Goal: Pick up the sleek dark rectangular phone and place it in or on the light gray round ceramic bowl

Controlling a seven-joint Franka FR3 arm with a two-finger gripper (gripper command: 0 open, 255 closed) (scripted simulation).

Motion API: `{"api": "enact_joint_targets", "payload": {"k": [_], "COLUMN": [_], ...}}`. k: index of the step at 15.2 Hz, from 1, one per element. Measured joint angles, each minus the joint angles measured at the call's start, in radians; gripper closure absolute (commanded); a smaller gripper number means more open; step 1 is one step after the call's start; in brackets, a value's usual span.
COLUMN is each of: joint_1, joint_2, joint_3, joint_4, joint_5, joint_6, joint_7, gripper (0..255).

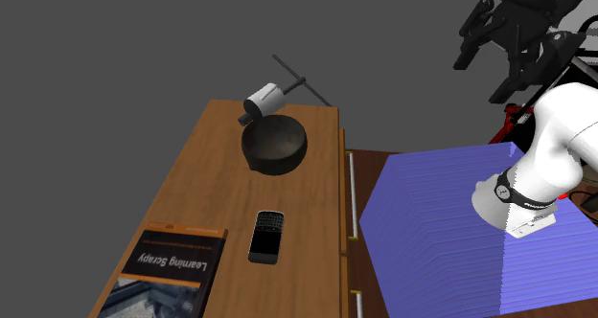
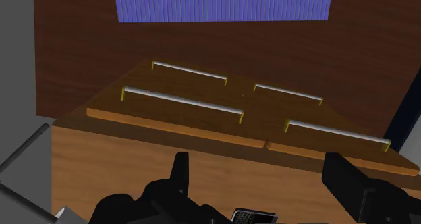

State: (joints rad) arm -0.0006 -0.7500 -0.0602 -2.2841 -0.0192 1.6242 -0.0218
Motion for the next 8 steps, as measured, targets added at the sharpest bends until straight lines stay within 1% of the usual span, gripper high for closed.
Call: {"api": "enact_joint_targets", "payload": {"k": [1, 3, 5, 8], "joint_1": [0.0, 0.009, 0.025, 0.054], "joint_2": [0.0, 0.033, 0.089, 0.196], "joint_3": [0.0, -0.019, -0.044, -0.077], "joint_4": [0.0, -0.002, 0.002, 0.045], "joint_5": [0.0, -0.009, -0.018, -0.023], "joint_6": [0.0, 0.031, 0.079, 0.135], "joint_7": [0.0, -0.044, -0.108, -0.208], "gripper": [0, 0, 0, 0]}}
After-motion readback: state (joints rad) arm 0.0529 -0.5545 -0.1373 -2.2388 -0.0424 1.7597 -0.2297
